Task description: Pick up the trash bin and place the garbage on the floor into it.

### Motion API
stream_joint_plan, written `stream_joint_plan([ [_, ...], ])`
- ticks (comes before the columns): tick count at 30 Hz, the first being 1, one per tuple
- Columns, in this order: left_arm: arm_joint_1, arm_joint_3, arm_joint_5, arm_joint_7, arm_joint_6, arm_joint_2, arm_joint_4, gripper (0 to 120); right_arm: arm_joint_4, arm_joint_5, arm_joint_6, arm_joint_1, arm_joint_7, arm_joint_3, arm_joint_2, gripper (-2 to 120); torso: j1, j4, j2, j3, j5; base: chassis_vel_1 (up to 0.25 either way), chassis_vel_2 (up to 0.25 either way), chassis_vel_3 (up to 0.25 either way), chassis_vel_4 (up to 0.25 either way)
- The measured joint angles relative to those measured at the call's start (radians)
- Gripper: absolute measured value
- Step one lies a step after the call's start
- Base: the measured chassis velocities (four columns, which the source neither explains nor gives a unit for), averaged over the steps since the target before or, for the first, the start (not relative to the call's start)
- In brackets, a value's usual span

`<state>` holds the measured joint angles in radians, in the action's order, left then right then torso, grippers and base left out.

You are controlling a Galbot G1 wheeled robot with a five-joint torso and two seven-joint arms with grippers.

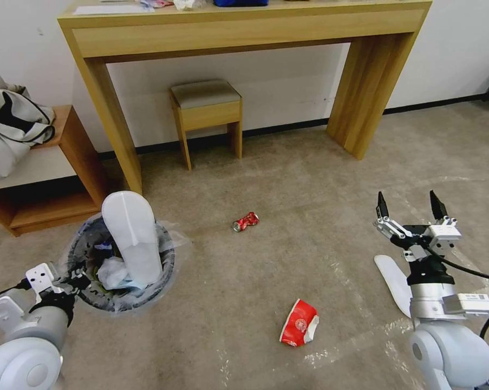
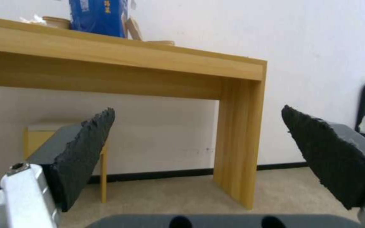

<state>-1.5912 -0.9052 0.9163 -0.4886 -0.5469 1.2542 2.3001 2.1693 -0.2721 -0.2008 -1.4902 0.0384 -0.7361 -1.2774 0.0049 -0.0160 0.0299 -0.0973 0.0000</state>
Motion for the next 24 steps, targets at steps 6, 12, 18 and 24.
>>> stream_joint_plan([
  [6, -0.005, 0.004, -0.010, -0.001, 0.001, -0.001, -0.014, 0, -0.018, -0.019, 0.030, 0.023, 0.024, 0.032, 0.048, 100, 0.000, -0.0001, 0.000, 0.000, 0.0001, 0.000, 0.000, 0.000, 0.000],
  [12, -0.011, 0.008, -0.021, 0.000, 0.003, 0.004, -0.022, 0, -0.004, -0.155, 0.248, 0.053, 0.181, 0.124, 0.146, 100, 0.000, 0.0001, 0.000, 0.000, 0.0001, 0.000, 0.000, 0.000, 0.000],
  [18, -0.005, 0.009, -0.022, 0.000, 0.006, 0.003, -0.032, 0, 0.051, -0.401, 0.660, 0.067, 0.473, 0.187, 0.255, 100, 0.000, 0.0001, 0.000, 0.000, 0.0001, 0.000, 0.000, 0.000, 0.000],
  [24, 0.006, 0.012, -0.023, 0.001, 0.010, 0.010, -0.049, 0, 0.069, -0.654, 0.832, 0.025, 0.700, 0.188, 0.295, 100, 0.000, 0.0000, 0.000, 0.000, 0.0001, 0.000, 0.000, 0.000, 0.000],
])
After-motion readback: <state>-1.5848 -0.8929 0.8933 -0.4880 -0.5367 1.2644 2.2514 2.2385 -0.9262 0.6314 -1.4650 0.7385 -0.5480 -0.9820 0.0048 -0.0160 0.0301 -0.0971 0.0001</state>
